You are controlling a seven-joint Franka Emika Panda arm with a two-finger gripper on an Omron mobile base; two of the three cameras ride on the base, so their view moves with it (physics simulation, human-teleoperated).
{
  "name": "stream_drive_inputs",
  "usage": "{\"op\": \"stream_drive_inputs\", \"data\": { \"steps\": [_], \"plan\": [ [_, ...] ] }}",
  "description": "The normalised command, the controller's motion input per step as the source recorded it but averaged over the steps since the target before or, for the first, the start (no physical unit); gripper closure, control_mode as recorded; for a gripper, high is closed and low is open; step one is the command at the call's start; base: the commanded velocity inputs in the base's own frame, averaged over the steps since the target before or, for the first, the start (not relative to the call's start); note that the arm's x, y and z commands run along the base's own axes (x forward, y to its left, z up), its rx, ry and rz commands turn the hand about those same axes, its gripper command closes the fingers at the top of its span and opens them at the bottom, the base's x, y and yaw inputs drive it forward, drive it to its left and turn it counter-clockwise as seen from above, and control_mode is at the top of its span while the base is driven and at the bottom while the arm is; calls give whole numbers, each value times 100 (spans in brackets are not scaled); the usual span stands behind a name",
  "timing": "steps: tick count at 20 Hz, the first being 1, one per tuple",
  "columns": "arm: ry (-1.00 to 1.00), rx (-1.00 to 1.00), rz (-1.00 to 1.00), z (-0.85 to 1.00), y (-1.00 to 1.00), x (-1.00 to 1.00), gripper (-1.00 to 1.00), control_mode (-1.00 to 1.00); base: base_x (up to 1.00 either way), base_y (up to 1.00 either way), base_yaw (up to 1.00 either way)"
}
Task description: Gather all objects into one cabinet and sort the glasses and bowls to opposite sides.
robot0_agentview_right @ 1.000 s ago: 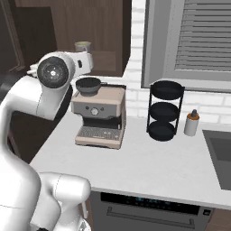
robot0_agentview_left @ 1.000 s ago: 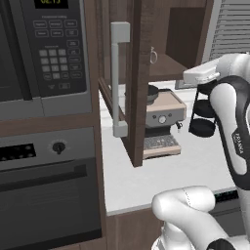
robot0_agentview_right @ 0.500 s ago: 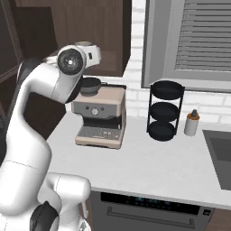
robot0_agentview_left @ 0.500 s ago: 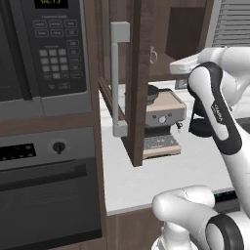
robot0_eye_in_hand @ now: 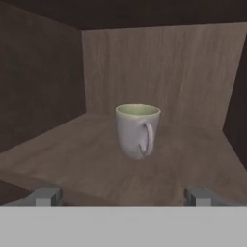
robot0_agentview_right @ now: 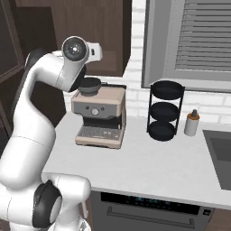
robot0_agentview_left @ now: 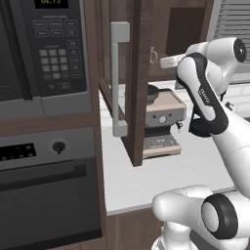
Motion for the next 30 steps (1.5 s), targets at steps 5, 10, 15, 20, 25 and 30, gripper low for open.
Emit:
{"op": "stream_drive_inputs", "data": {
  "steps": [5,10,15,20,25,30],
  "plan": [
    [8,1,-3,0,3,44,-100,-100,0,0,0],
    [4,0,-2,0,0,50,-100,-100,0,0,0],
    [1,0,-1,0,0,40,-100,-100,0,0,0],
    [0,0,-1,-3,0,34,-100,-100,0,0,0],
    [0,0,0,-29,0,12,-100,-100,0,0,0],
    [0,0,0,-40,0,5,-100,-100,0,0,0]
  ]
}}
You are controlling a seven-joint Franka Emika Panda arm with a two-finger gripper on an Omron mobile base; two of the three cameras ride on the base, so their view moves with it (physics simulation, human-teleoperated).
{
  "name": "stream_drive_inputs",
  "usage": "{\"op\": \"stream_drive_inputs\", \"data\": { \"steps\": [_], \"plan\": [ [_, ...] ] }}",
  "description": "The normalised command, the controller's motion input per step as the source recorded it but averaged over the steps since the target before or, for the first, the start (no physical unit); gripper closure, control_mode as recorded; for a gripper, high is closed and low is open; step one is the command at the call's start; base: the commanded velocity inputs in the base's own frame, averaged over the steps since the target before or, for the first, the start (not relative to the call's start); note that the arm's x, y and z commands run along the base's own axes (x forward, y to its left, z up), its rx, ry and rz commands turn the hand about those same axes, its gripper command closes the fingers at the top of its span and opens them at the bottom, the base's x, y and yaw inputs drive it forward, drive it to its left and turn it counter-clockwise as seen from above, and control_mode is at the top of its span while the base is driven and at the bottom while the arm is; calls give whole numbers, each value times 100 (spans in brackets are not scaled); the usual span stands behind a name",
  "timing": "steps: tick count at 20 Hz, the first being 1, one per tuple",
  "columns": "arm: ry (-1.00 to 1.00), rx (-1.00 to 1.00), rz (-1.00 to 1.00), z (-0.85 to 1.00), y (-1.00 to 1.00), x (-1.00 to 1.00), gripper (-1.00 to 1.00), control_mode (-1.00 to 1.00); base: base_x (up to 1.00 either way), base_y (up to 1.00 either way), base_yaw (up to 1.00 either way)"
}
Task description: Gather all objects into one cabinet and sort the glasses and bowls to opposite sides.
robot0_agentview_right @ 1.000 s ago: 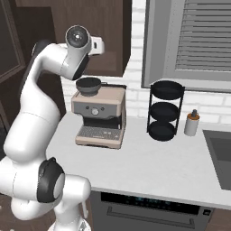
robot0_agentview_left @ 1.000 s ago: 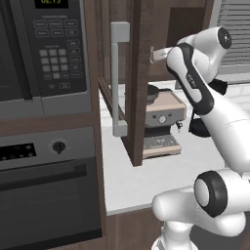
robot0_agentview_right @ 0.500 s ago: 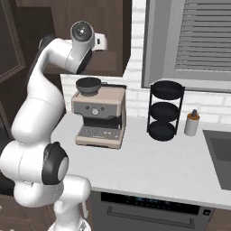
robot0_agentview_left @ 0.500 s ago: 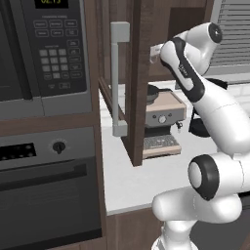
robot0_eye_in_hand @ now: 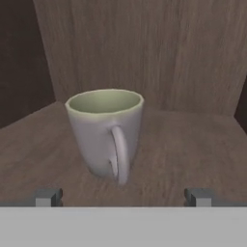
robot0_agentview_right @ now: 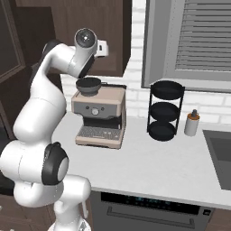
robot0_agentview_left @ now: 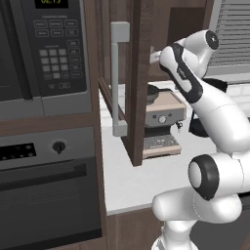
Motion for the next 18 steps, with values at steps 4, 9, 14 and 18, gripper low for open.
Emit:
{"op": "stream_drive_inputs", "data": {
  "steps": [4,9,14,18],
  "plan": [
    [-1,0,0,-13,2,10,-100,-100,0,0,0],
    [0,0,0,0,3,15,-100,-100,0,0,0],
    [0,0,0,0,5,28,-100,-100,0,0,0],
    [0,0,0,0,3,15,-100,-100,0,0,0]
  ]
}}
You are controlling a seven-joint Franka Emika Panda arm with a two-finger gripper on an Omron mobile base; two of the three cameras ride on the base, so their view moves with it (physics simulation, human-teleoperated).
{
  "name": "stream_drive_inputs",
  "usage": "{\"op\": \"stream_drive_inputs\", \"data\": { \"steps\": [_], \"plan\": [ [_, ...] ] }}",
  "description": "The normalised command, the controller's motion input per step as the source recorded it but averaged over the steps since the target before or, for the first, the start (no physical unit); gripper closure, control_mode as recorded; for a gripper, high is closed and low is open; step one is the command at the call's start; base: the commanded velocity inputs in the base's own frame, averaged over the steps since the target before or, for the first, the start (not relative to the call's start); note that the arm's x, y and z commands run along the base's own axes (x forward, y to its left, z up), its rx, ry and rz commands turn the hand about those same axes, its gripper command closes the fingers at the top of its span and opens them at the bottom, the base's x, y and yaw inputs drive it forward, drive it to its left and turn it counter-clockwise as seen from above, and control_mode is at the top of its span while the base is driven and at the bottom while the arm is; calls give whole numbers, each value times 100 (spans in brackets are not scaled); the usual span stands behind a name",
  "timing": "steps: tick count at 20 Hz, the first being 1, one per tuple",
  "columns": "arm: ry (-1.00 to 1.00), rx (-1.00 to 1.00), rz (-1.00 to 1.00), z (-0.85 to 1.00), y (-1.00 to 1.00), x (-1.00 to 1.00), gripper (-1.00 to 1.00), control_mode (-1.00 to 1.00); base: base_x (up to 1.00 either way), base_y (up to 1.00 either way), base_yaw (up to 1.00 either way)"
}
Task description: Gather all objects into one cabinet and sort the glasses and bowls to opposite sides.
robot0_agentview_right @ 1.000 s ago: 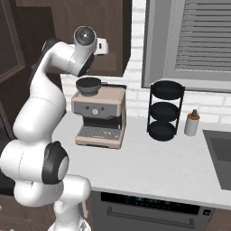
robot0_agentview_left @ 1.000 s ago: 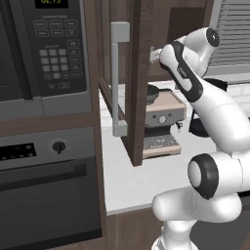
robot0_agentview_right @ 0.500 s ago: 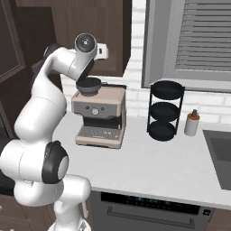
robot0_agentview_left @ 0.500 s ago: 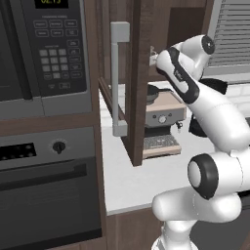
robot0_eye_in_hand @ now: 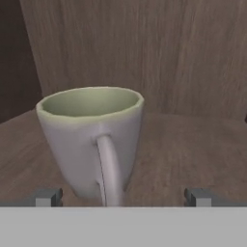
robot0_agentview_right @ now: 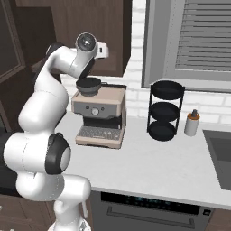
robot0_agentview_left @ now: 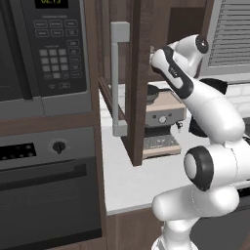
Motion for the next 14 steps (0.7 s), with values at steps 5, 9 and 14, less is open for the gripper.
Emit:
{"op": "stream_drive_inputs", "data": {
  "steps": [5,9,14],
  "plan": [
    [0,0,0,0,7,4,-100,-100,0,0,0],
    [0,0,0,0,3,0,-100,-100,0,0,0],
    [0,0,0,0,6,11,-100,-100,0,0,0]
  ]
}}
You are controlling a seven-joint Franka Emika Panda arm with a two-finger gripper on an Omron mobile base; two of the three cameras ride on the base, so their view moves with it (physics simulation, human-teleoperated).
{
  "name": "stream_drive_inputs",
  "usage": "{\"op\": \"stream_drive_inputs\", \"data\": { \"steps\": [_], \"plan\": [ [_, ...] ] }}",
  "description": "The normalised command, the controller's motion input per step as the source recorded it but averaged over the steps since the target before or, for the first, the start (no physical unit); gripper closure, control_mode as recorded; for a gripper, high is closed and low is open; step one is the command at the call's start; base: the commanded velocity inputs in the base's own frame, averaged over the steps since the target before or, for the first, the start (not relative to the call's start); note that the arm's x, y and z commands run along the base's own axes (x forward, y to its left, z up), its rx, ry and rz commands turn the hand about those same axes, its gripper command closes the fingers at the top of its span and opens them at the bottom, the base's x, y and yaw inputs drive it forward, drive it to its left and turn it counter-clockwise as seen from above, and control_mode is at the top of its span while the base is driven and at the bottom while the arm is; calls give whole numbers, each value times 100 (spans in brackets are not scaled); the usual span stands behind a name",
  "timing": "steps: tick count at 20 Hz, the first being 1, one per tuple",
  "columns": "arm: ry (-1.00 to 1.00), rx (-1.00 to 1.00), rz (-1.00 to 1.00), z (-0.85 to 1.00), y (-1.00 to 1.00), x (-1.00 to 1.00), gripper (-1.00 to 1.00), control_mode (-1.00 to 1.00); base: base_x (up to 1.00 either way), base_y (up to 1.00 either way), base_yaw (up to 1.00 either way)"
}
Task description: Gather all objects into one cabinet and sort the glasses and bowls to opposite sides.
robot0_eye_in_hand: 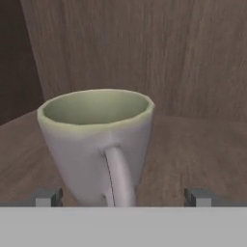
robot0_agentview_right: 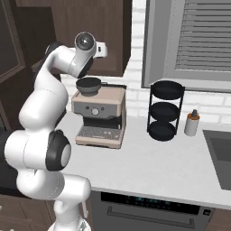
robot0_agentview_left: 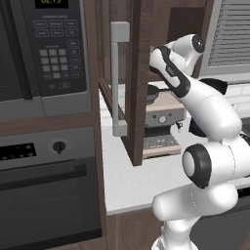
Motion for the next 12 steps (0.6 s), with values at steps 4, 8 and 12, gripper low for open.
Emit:
{"op": "stream_drive_inputs", "data": {
  "steps": [4,8,12],
  "plan": [
    [0,0,0,0,5,12,-100,-100,0,0,0],
    [0,0,0,0,6,4,100,-100,0,0,0],
    [0,0,0,0,0,0,100,-100,0,0,0]
  ]
}}
